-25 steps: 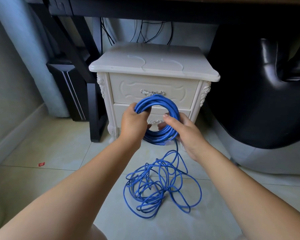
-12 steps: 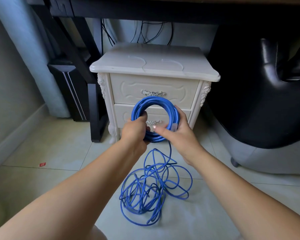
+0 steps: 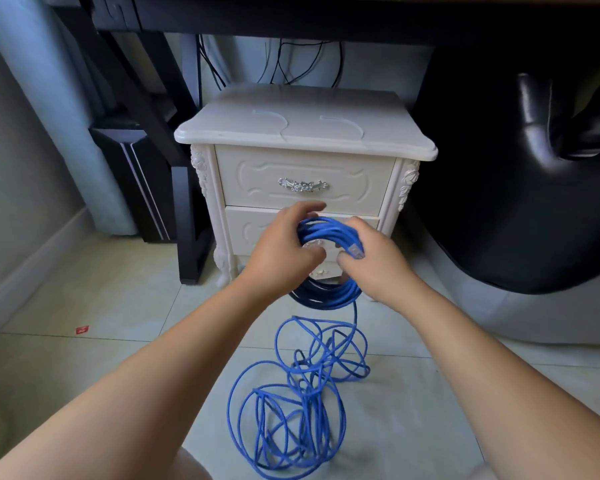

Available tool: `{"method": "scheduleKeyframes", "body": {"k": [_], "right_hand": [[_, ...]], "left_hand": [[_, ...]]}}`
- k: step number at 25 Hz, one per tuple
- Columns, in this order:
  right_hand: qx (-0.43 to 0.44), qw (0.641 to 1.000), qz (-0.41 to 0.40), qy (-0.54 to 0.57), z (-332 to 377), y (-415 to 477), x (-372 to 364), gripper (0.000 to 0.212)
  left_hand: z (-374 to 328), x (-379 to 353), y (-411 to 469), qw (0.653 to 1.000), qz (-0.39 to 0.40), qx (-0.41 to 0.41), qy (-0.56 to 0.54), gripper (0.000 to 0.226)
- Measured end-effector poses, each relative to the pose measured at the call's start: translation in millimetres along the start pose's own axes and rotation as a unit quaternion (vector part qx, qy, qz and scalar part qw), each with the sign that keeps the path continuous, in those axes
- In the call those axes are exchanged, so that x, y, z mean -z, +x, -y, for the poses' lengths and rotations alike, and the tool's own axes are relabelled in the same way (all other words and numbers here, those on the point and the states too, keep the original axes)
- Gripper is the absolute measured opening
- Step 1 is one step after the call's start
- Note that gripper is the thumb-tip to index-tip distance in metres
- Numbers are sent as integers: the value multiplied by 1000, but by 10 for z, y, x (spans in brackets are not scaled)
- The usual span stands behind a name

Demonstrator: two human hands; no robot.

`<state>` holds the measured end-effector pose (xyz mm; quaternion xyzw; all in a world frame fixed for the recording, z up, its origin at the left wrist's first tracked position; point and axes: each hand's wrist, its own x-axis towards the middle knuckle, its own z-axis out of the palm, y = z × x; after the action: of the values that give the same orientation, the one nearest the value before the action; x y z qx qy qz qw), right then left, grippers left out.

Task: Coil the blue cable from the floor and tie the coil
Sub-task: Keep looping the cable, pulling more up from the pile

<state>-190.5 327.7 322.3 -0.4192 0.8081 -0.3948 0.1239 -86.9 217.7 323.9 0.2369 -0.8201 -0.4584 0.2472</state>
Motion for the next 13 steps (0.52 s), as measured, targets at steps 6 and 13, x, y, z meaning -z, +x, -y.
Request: {"method": "scheduleKeyframes", "body": {"k": [6,13], "right_hand": [[68,986,28,-148,86,-21,30,25],[-31,998,-32,-37,-18,21,-18,36]], "left_hand": [[17,6,44,980,13,-31,198,29],[-30,-4,82,987,-55,18,150,24]]}}
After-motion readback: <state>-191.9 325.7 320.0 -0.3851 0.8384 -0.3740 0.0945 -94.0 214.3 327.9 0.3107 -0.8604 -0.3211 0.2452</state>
